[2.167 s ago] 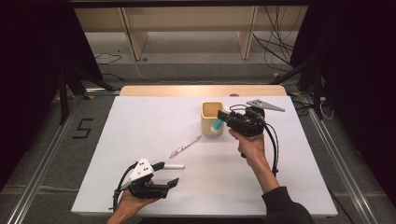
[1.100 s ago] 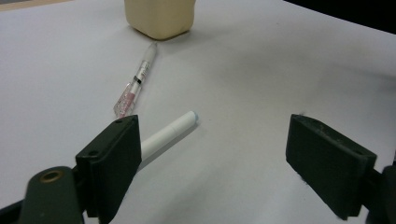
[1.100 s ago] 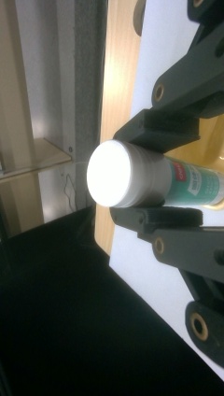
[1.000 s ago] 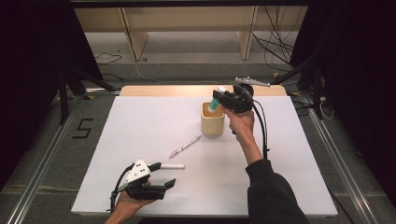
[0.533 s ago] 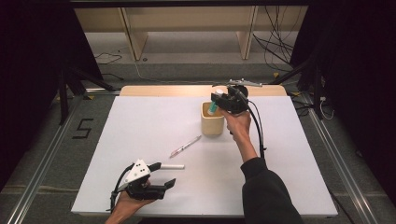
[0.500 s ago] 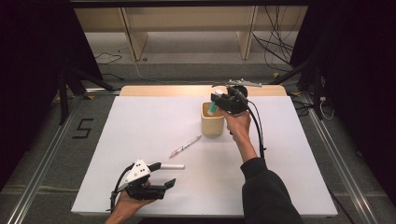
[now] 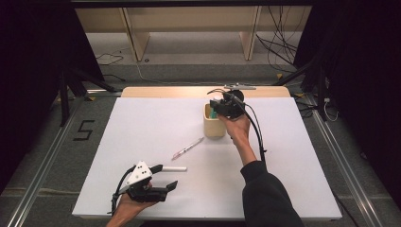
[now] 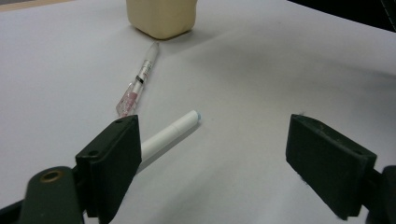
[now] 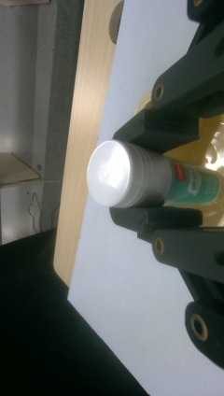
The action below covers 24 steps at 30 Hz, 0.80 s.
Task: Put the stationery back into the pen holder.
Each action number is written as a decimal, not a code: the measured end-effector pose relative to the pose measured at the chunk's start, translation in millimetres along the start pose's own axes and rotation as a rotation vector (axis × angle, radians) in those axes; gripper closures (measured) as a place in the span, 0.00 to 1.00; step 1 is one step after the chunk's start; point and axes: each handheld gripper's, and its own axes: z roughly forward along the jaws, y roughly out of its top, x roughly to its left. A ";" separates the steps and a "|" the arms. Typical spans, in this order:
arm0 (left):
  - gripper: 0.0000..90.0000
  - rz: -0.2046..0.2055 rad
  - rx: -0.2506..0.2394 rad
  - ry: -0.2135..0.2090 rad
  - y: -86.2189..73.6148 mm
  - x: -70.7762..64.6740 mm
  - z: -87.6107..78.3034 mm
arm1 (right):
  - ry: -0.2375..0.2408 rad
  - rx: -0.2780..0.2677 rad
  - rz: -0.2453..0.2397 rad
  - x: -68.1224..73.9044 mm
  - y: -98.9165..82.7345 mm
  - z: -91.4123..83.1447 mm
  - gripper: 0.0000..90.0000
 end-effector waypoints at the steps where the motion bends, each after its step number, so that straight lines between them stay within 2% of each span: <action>1: 0.20 -0.002 -0.001 -0.001 0.0 -0.4 0.1 | -0.003 0.003 -0.002 0.2 -0.4 0.6 0.72; 5: 0.20 -0.001 0.000 -0.001 0.1 -0.7 0.2 | 0.000 0.012 -0.008 1.3 -1.9 2.9 0.72; 15: 0.20 0.000 0.000 0.002 0.2 -1.0 0.4 | -0.015 0.046 -0.057 7.5 -8.4 10.1 0.72; 24: 0.20 0.004 0.008 0.001 0.0 -1.3 1.0 | -0.026 0.061 -0.066 9.8 -10.1 12.3 0.72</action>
